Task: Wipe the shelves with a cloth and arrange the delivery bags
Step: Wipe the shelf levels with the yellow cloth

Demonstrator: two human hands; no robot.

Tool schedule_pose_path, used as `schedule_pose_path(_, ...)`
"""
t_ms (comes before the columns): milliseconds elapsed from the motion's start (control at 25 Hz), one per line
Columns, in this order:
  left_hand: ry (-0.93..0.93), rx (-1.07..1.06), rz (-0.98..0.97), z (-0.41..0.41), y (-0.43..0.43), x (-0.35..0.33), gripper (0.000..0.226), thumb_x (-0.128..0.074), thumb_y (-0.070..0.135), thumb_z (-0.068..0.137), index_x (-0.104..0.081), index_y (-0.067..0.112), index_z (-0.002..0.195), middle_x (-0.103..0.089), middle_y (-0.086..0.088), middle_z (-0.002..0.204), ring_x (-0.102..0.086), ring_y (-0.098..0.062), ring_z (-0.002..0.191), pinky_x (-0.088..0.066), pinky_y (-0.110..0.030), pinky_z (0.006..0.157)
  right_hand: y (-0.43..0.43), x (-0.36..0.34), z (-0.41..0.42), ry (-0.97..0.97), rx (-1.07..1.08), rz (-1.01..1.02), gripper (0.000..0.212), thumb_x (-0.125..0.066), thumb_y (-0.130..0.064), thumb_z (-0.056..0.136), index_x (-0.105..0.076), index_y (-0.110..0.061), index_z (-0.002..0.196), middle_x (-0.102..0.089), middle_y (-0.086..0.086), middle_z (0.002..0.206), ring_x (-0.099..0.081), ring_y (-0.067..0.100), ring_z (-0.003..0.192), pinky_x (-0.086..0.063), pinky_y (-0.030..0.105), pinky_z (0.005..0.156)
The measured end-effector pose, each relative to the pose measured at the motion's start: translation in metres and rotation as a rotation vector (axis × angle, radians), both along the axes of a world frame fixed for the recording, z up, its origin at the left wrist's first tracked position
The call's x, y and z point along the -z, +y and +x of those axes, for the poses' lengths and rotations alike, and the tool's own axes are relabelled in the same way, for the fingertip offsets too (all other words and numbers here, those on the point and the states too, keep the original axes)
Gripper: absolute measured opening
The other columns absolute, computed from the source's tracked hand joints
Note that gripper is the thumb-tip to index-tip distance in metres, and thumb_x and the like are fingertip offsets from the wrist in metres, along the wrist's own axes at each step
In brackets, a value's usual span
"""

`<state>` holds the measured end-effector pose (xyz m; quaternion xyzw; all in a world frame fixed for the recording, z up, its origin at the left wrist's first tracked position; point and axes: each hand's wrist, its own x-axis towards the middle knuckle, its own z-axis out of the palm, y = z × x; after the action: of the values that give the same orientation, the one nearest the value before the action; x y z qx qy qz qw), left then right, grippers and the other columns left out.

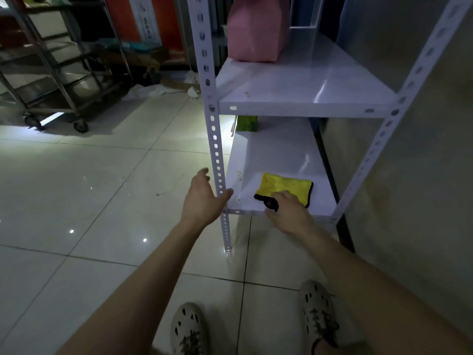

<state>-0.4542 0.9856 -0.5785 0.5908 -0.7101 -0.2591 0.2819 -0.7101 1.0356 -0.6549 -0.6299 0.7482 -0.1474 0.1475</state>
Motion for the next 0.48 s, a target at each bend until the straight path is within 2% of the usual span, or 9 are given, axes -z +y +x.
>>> schedule_pose_path(120, 0.079, -0.057, 0.029, -0.007, -0.037, 0.02, 0.11, -0.088, 0.045, 0.09, -0.019, 0.019, 0.171, -0.041, -0.009, 0.17, -0.052, -0.031, 0.149, -0.052, -0.053, 0.115, -0.037, 0.025, -0.027, -0.001, 0.109, -0.005, 0.068, -0.063, -0.047, 0.102, -0.044, -0.016, 0.159, -0.037, 0.012, 0.165, -0.033, 0.032, 0.153, -0.037, 0.049, 0.12)
schedule_pose_path(240, 0.15, -0.017, -0.02, -0.007, -0.065, 0.027, 0.114, -0.086, 0.045, 0.092, -0.008, 0.027, 0.173, -0.039, -0.002, 0.172, -0.049, -0.024, 0.151, -0.05, -0.047, 0.114, -0.066, 0.044, -0.043, 0.0, 0.192, -0.022, 0.073, -0.065, -0.046, 0.102, -0.039, -0.015, 0.162, -0.034, 0.014, 0.168, -0.028, 0.032, 0.156, -0.03, 0.047, 0.124)
schedule_pose_path(320, 0.2, 0.033, -0.092, -0.011, -0.077, 0.023, 0.111, -0.083, 0.042, 0.096, -0.004, 0.032, 0.173, -0.043, 0.005, 0.17, -0.053, -0.018, 0.147, -0.053, -0.042, 0.11, -0.081, 0.054, -0.045, 0.016, 0.253, -0.038, 0.076, -0.063, -0.051, 0.101, -0.035, -0.02, 0.165, -0.029, 0.014, 0.171, -0.024, 0.033, 0.159, -0.026, 0.048, 0.126)
schedule_pose_path(400, 0.193, 0.084, -0.205, -0.019, -0.081, 0.021, 0.103, -0.077, 0.034, 0.101, -0.002, 0.034, 0.173, -0.046, 0.009, 0.167, -0.061, -0.012, 0.134, -0.055, -0.038, 0.102, -0.088, 0.063, -0.043, 0.013, 0.315, 0.029, 0.081, -0.057, -0.061, 0.101, -0.027, -0.028, 0.168, -0.017, 0.013, 0.175, -0.014, 0.034, 0.162, -0.019, 0.051, 0.128)
schedule_pose_path(480, 0.187, 0.099, -0.268, -0.026, -0.081, 0.023, 0.101, -0.069, 0.026, 0.106, 0.007, 0.035, 0.172, -0.05, 0.009, 0.164, -0.067, -0.016, 0.124, -0.059, -0.042, 0.096, -0.087, 0.079, -0.036, 0.038, 0.357, 0.079, 0.079, -0.051, -0.066, 0.102, -0.025, -0.034, 0.168, -0.01, 0.013, 0.177, -0.007, 0.034, 0.163, -0.013, 0.053, 0.13)
